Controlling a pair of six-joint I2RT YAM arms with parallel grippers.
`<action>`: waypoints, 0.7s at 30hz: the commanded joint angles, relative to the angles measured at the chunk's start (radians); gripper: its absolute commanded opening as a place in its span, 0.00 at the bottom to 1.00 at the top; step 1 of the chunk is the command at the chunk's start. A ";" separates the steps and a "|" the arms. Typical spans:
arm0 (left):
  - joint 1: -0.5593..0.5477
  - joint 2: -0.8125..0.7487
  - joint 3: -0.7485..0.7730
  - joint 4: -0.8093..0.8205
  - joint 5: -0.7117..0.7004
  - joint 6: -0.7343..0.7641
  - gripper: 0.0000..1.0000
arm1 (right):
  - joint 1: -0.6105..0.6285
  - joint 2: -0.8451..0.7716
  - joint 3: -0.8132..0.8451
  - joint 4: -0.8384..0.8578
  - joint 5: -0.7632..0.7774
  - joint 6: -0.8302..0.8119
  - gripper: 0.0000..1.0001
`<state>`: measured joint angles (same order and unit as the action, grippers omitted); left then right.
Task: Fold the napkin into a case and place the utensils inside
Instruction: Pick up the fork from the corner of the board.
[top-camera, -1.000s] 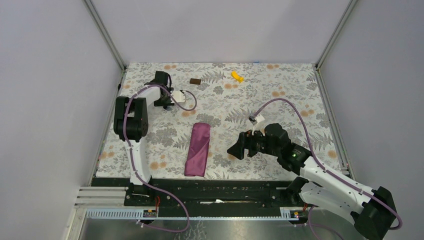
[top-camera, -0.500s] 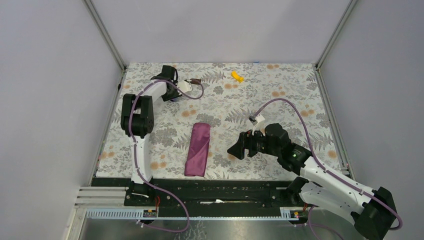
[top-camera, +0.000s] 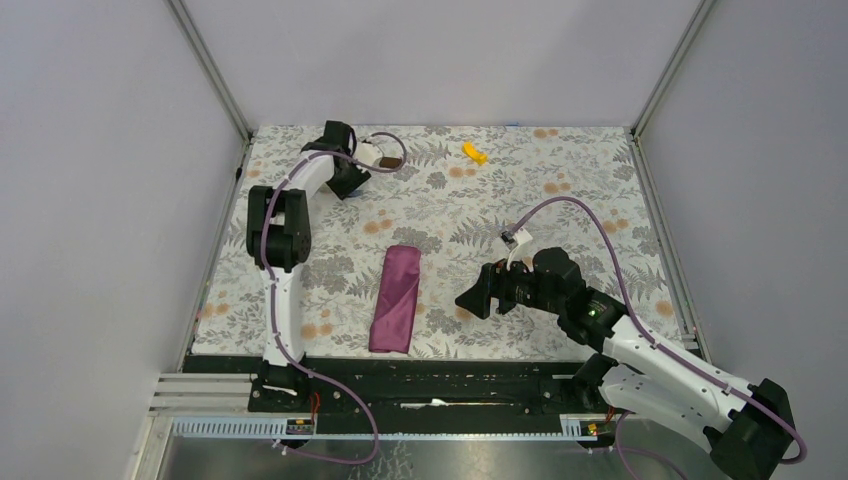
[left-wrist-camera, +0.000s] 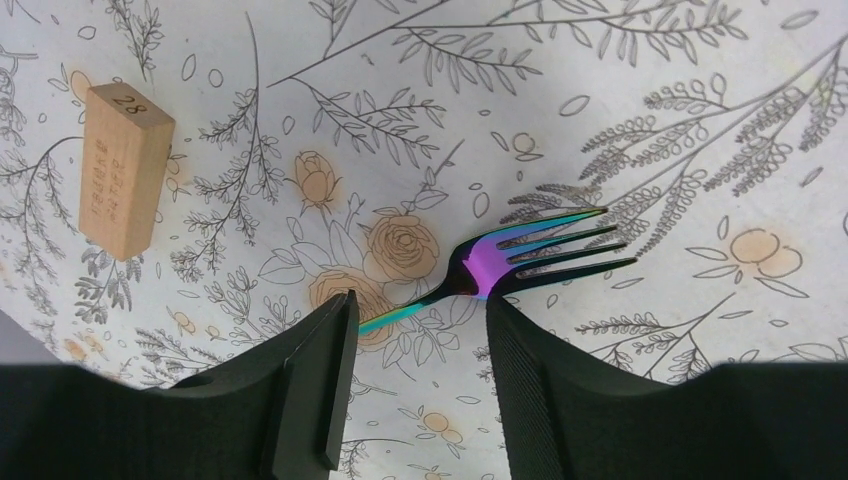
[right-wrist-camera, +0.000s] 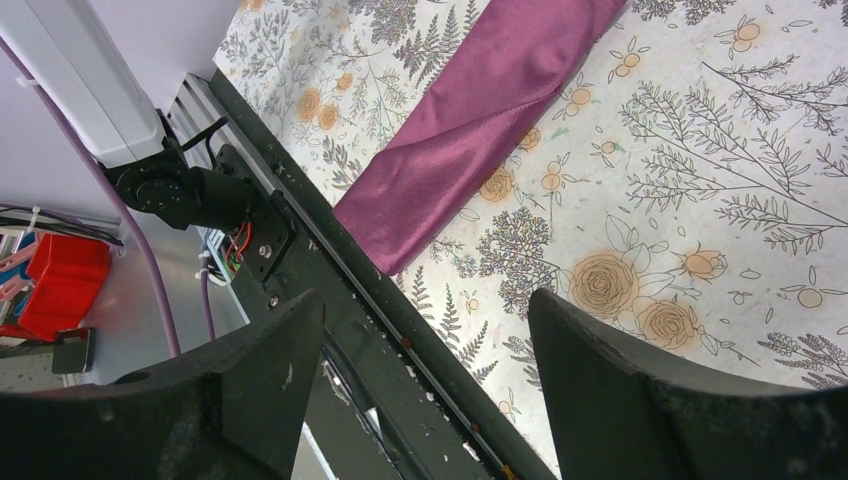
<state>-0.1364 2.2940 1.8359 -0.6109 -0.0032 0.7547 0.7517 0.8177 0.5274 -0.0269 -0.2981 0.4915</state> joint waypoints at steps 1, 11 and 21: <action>0.012 0.140 0.046 -0.190 0.106 -0.088 0.58 | -0.009 -0.018 0.018 -0.012 0.002 0.004 0.81; 0.094 0.210 0.156 -0.271 0.208 0.018 0.56 | -0.009 -0.008 0.032 -0.029 0.008 -0.004 0.80; 0.102 0.294 0.219 -0.338 0.252 -0.015 0.38 | -0.009 0.013 0.053 -0.039 0.023 -0.017 0.79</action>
<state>-0.0311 2.4397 2.1090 -0.8509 0.2707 0.7475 0.7513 0.8246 0.5289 -0.0761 -0.2970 0.4904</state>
